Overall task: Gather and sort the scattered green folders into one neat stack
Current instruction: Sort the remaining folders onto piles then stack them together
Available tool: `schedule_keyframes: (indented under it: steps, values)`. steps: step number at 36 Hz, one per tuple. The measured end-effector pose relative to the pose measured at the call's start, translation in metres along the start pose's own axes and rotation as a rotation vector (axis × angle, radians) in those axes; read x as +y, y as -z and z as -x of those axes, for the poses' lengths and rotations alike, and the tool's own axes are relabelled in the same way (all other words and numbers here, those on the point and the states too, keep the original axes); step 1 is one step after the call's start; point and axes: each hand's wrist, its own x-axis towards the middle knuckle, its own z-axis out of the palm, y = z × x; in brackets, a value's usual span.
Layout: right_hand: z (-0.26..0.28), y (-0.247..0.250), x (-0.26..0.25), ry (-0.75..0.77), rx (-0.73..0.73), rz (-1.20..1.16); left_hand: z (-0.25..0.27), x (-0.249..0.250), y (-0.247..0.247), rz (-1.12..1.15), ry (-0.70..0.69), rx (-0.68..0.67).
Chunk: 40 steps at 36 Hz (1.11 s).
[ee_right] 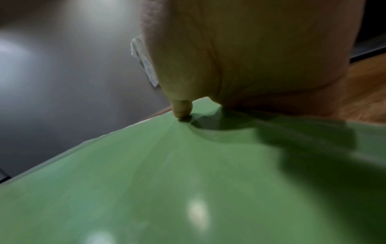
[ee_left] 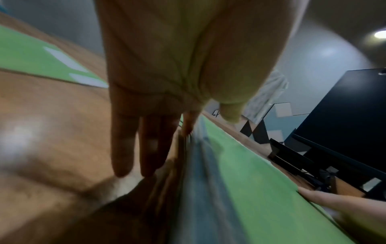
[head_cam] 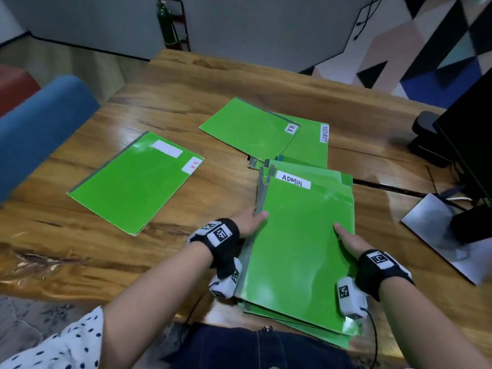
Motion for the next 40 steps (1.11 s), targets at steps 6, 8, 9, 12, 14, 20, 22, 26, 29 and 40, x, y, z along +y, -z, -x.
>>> schedule_keyframes:
  steps: [6, 8, 9, 12, 14, 20, 22, 26, 29, 40]
  values:
    - [-0.003, 0.000, 0.000, 0.006, 0.017, 0.002, -0.009, -0.046, 0.059, -0.044, 0.161, 0.302]
    - [-0.004, -0.001, 0.000, 0.004, 0.020, 0.006, -0.010, -0.076, 0.082, -0.131, 0.278, 0.436]
    - [-0.005, -0.001, 0.000, 0.005, 0.023, 0.009, -0.008, -0.091, 0.091, -0.181, 0.352, 0.490]
    - [-0.006, -0.002, 0.000, 0.005, 0.035, 0.023, -0.001, -0.131, 0.102, -0.279, 0.552, 0.494]
    - [-0.007, -0.002, 0.000, 0.003, 0.042, 0.037, 0.003, -0.149, 0.097, -0.325, 0.594, 0.411]
    - [0.001, -0.002, -0.008, 0.000, 0.049, 0.075, 0.011, -0.143, 0.076, -0.471, 0.525, 0.364]
    - [0.001, -0.001, -0.010, 0.004, 0.054, 0.064, 0.012, -0.131, 0.070, -0.532, 0.441, 0.326]
    - [0.005, -0.002, -0.009, 0.005, 0.059, 0.076, 0.015, -0.102, 0.056, -0.742, 0.251, 0.204]
    - [0.009, -0.003, -0.008, -0.002, 0.061, 0.081, 0.014, -0.080, 0.057, -0.804, 0.224, 0.178]
    - [-0.075, 0.027, 0.020, -0.045, -0.106, 0.210, -0.108, -0.005, 0.098, -0.844, -0.070, 0.355]
